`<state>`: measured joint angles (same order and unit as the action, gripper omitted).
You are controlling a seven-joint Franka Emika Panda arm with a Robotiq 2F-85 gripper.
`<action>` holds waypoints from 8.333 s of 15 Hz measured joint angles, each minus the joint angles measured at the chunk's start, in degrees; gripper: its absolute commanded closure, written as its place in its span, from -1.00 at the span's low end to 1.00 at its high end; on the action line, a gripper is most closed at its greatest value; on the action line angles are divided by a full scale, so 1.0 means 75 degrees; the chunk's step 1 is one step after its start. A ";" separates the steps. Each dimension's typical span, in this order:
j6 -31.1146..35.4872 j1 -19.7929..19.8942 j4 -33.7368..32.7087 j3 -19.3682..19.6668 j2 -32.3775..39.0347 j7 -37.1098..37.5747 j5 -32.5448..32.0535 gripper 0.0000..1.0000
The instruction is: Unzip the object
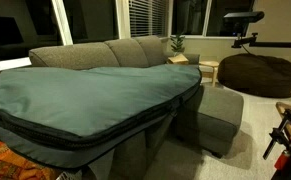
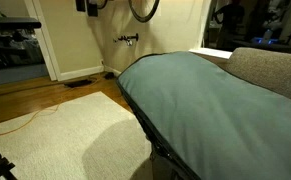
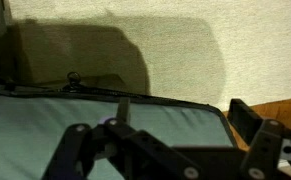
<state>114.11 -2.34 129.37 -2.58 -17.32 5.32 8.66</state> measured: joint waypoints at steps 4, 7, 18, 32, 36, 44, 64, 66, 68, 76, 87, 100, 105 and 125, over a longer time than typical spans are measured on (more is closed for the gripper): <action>0.0000 0.0000 0.0000 0.0000 0.0000 0.0000 0.0000 -1.00; 0.0000 0.0001 0.0000 0.0000 0.0000 0.0000 0.0000 -1.00; 0.0009 0.0050 -0.0033 0.0031 0.0152 0.0000 -0.0029 -1.00; 0.0332 0.0313 -0.0179 0.0144 0.1083 0.0271 -0.0291 -1.00; 0.0432 0.0477 -0.0179 0.0291 0.1367 0.0441 -0.0415 -1.00; 0.0682 0.0731 -0.0161 0.0600 0.1906 0.0687 -0.0510 -1.00; 0.1499 0.0951 0.0001 0.1036 0.3194 0.0649 -0.0099 -1.00; 0.1500 0.0951 0.0000 0.1037 0.3193 0.0649 -0.0098 -1.00; 0.1502 0.0951 0.0000 0.1037 0.3193 0.0649 -0.0098 -1.00; 0.1506 0.0910 -0.0121 0.0925 0.3591 0.0649 -0.0104 -1.00; 0.1496 0.1210 -0.1078 0.1106 0.5093 0.0383 -0.0016 -1.00; 0.1167 0.1821 -0.1314 0.1098 0.5704 -0.1402 0.0406 -1.00; 0.1146 0.1846 -0.1392 0.1077 0.5976 -0.1823 0.0406 -1.00; 0.2356 0.2447 -0.1257 0.0645 0.6631 -0.3401 0.1589 -1.00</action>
<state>131.78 16.01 119.94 2.26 32.41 -20.19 20.58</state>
